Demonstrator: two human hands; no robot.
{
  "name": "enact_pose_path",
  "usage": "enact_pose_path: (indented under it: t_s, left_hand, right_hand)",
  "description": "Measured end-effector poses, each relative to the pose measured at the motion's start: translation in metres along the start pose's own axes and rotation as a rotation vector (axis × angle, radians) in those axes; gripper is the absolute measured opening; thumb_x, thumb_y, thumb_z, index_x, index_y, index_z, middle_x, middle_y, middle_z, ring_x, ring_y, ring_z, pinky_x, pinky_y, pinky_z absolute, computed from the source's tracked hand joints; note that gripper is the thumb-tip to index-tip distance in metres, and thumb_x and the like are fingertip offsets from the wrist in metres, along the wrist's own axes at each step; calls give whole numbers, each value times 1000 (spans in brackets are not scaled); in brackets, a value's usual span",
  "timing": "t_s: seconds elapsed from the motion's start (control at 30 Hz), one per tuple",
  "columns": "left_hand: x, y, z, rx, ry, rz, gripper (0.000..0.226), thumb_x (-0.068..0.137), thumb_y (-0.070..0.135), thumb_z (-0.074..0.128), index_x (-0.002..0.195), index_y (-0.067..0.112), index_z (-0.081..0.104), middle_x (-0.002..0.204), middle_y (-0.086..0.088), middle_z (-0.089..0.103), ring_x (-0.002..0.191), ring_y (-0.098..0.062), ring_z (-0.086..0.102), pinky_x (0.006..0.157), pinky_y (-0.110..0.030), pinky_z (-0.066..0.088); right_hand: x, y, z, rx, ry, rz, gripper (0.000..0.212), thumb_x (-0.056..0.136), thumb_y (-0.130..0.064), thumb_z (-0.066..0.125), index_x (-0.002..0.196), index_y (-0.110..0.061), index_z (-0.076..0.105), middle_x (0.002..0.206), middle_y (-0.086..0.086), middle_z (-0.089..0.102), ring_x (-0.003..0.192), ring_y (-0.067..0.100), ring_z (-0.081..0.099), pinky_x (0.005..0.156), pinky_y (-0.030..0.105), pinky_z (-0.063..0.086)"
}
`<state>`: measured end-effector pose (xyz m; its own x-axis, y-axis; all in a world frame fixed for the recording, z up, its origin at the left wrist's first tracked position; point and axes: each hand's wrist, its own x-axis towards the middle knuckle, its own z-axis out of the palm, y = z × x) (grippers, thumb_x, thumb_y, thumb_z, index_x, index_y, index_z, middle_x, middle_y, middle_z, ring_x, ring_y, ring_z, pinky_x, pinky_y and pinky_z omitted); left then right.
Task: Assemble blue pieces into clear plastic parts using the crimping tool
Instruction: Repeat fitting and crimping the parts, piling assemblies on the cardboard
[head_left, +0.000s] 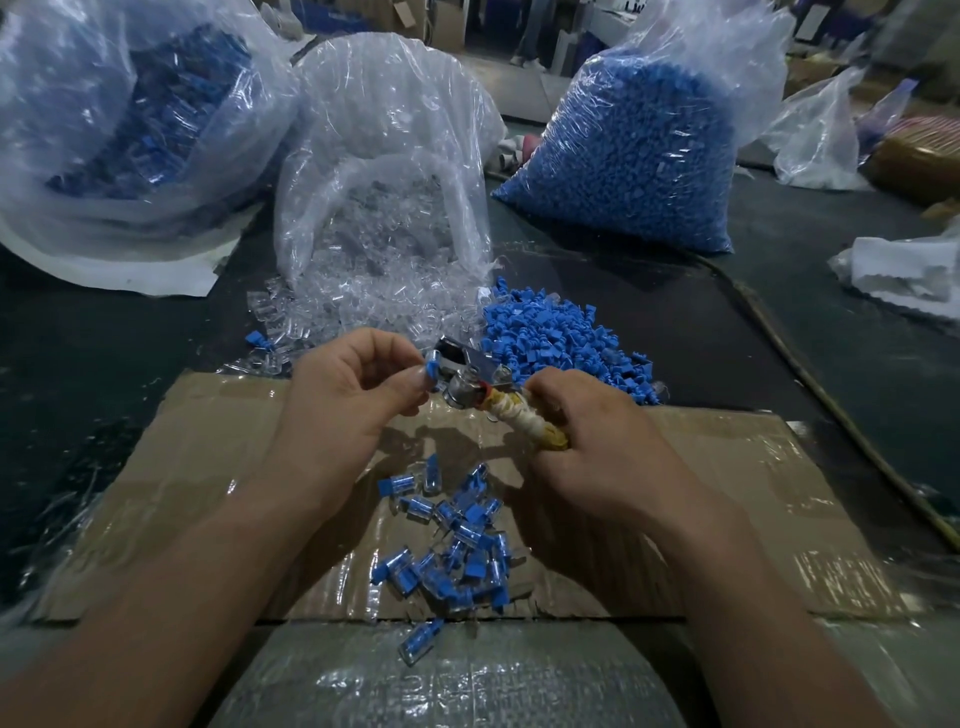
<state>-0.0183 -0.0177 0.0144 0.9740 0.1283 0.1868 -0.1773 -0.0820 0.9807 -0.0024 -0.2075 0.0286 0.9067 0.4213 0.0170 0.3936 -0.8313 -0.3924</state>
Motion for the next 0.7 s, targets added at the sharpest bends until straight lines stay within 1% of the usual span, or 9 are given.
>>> enact_pose_path:
  t_s: [0.2, 0.33, 0.5, 0.6, 0.7]
  left_hand:
    - [-2, 3, 3, 84, 23, 60, 25, 80, -7, 58, 74, 17, 58, 68, -1, 61, 57, 3, 59, 55, -7, 46]
    - [-3, 3, 4, 122, 35, 65, 26, 80, -7, 59, 73, 18, 57, 69, -1, 61, 59, 2, 58, 56, -7, 47]
    - [-5, 3, 3, 136, 45, 64, 29, 80, -8, 59, 73, 20, 56, 69, 0, 60, 59, 2, 58, 57, -8, 48]
    - [-5, 4, 3, 140, 45, 62, 29, 80, -8, 59, 72, 20, 56, 69, 0, 60, 59, 2, 58, 56, -7, 48]
    - [-5, 5, 3, 151, 46, 60, 29, 80, -8, 59, 72, 19, 57, 68, 0, 60, 59, 2, 57, 57, -8, 48]
  right_hand:
    - [0, -2, -1, 13, 11, 11, 24, 79, -23, 61, 91, -33, 43, 78, -17, 43, 73, -2, 39, 63, 14, 31]
    - [0, -3, -1, 30, 7, 15, 24, 80, -23, 62, 88, -34, 43, 77, -17, 45, 72, -1, 41, 61, 18, 32]
    - [0, -6, -1, 45, 5, 30, 22, 79, -25, 63, 86, -34, 43, 76, -15, 47, 74, 5, 46, 65, 27, 41]
    - [-1, -6, 0, 51, 7, 34, 23, 79, -24, 63, 85, -34, 43, 76, -15, 47, 73, 3, 45, 62, 25, 40]
    - [-1, -8, 0, 56, 2, 40, 22, 80, -24, 63, 86, -33, 44, 77, -15, 49, 74, 3, 46, 65, 25, 42]
